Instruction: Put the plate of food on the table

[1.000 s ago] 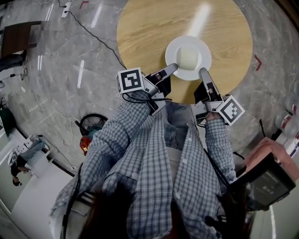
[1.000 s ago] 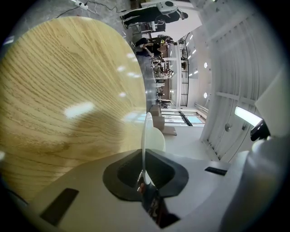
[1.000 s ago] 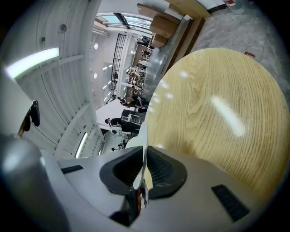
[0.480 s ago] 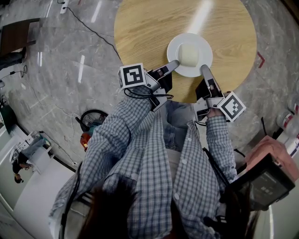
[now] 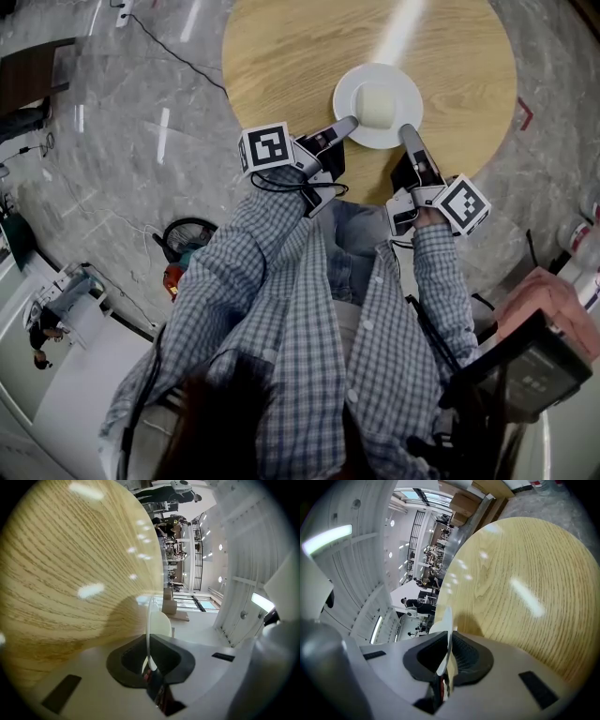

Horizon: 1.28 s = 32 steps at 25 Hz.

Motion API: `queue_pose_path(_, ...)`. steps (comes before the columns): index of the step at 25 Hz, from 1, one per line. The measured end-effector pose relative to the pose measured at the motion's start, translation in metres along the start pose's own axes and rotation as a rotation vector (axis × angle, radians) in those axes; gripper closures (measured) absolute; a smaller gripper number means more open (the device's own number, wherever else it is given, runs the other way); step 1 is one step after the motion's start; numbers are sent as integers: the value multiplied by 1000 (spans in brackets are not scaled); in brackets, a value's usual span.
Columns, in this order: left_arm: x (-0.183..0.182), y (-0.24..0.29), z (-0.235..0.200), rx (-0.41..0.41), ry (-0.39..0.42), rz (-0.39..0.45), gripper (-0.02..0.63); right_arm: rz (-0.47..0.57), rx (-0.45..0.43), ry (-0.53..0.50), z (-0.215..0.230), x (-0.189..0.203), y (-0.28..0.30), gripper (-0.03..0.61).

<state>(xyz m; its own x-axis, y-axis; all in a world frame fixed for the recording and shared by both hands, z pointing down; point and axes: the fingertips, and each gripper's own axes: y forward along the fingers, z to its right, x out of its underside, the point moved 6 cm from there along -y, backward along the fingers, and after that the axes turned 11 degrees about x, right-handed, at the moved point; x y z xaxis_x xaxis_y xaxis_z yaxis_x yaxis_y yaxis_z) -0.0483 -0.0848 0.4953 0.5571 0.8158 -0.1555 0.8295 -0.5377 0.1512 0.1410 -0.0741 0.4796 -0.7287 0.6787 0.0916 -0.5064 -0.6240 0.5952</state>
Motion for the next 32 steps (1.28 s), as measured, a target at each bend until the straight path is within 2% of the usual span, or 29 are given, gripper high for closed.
queue_pose_path(15,-1,3,-16,-49,5,-18,594,-10,37,44,15,5,9,543)
queue_pose_path(23,-2,3,-19,-75,2,-20,594,-12,84,46,19,6,12,543)
queue_pose_path(32,-3,3,-23,-89,9,-18,594,-8,99,39,21,8,16,543)
